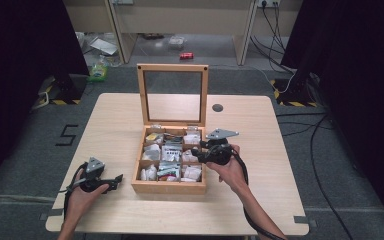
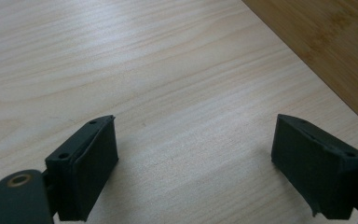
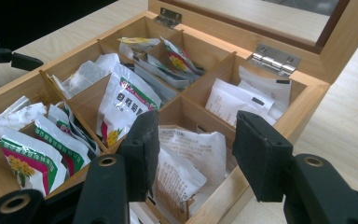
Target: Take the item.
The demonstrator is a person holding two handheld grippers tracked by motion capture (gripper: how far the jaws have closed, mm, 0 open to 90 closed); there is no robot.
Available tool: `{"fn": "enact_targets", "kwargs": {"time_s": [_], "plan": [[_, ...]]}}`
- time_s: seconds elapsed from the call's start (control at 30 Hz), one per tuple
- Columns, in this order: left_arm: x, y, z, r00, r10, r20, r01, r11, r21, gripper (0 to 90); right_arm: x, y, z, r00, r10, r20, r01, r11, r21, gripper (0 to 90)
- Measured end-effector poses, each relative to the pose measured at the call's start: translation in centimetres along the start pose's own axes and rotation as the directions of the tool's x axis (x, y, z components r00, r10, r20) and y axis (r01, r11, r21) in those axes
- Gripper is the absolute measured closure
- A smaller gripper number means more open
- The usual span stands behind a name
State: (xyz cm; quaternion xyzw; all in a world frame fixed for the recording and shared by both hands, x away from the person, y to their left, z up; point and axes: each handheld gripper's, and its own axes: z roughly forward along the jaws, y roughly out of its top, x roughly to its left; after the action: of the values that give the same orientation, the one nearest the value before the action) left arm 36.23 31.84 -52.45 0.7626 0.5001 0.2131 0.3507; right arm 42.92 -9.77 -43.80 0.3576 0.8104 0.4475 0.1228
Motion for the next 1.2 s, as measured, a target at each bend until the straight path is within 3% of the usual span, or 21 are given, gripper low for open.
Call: {"fn": "enact_targets", "kwargs": {"time_s": [0.43,0.63,0.9,1.2], "plan": [[0.0,0.0,0.0,1.0,0.0,0.0,0.0,1.0,0.0,13.8,-0.4,-0.8,0.8,0.9996,-0.009,-0.026,0.01,0.999,0.034,51.4],[0.0,0.0,0.0,1.0,0.0,0.0,0.0,1.0,0.0,13.8,-0.2,-0.5,1.2,0.9984,-0.043,-0.037,0.045,0.997,0.059,52.6],[0.0,0.0,0.0,1.0,0.0,0.0,0.0,1.0,0.0,13.8,-0.2,-0.3,1.9,0.9973,-0.055,-0.049,0.059,0.995,0.086,54.5],[0.0,0.0,0.0,1.0,0.0,0.0,0.0,1.0,0.0,13.8,0.2,-0.5,2.4,0.9923,-0.083,-0.092,0.094,0.988,0.121,63.9]]}}
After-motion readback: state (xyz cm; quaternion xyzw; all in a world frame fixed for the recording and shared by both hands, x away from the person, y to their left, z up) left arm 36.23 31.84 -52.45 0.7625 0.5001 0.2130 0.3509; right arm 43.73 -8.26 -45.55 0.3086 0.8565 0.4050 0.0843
